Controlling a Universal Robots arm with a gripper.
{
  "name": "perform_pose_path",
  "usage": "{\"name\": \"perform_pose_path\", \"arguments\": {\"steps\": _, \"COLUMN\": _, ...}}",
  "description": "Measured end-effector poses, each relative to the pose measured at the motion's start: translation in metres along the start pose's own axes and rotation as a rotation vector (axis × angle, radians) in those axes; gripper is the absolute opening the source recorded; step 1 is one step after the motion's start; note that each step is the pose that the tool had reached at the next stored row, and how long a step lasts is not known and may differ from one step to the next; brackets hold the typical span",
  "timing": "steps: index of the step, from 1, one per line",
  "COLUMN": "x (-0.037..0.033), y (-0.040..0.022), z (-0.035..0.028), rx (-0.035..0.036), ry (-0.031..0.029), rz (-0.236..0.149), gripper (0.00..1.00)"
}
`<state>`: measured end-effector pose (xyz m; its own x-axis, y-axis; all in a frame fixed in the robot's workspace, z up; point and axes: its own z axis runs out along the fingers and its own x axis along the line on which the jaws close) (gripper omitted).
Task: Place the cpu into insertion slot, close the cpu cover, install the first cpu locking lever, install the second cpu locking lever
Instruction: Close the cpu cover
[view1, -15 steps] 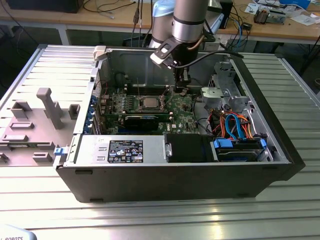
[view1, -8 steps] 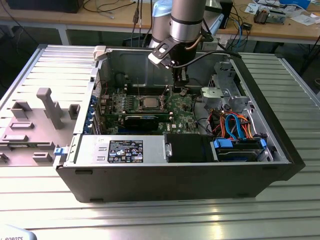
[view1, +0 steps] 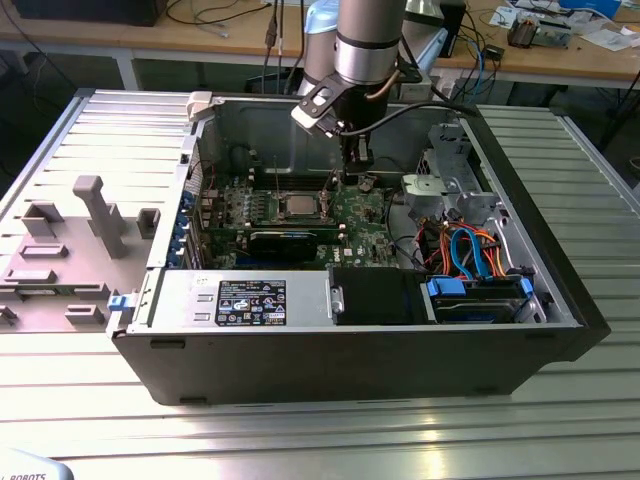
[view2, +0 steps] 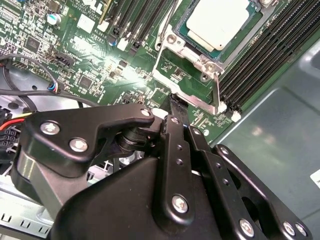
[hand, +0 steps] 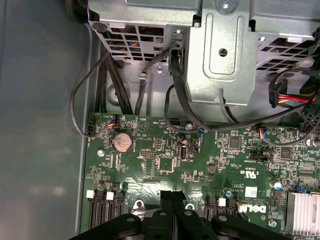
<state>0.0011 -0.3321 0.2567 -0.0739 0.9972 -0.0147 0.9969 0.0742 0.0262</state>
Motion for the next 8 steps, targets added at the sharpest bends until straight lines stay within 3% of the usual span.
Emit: {"name": "perform_pose_path", "arguments": {"steps": 8, "x": 0.0007, "y": -0.0092, "z": -0.0003, "rx": -0.0039, "ry": 0.002, "rz": 0.0, "gripper": 0.11}}
